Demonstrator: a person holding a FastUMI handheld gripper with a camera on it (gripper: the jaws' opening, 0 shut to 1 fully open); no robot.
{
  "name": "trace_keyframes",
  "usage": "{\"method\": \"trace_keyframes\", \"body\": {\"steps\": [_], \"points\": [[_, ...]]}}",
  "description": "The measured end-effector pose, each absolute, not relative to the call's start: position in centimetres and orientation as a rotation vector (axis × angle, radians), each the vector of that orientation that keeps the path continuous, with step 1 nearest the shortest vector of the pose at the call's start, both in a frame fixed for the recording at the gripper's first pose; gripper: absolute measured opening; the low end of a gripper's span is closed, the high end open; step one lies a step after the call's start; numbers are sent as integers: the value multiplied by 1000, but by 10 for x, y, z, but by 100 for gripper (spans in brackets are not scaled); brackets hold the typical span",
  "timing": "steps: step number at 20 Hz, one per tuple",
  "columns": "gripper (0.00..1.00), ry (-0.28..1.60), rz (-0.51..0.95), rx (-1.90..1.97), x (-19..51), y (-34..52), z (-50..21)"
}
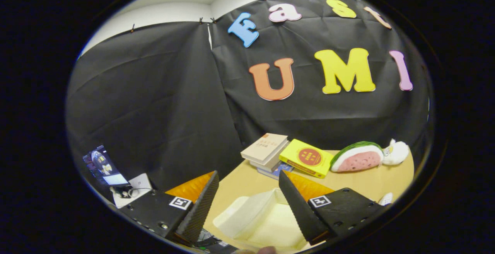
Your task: Open the storage box then place both shoes into the box .Put the left shoe in first, then the right shoe, with the right side of both shoes facing outward in a uniform manner.
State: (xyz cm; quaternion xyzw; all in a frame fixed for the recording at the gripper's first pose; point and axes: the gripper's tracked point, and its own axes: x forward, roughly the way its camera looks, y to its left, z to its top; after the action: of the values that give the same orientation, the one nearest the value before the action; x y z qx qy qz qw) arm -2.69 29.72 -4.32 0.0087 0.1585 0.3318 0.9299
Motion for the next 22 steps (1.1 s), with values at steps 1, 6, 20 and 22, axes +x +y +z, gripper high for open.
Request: {"method": "trace_keyframes", "body": {"steps": [1,6,20,22], "points": [[95,316,661,18,-23,282,-43],[96,293,545,6,3,187,-45],[96,417,371,-65,47,-23,-142],[96,461,368,-85,48,-36,-168]]}}
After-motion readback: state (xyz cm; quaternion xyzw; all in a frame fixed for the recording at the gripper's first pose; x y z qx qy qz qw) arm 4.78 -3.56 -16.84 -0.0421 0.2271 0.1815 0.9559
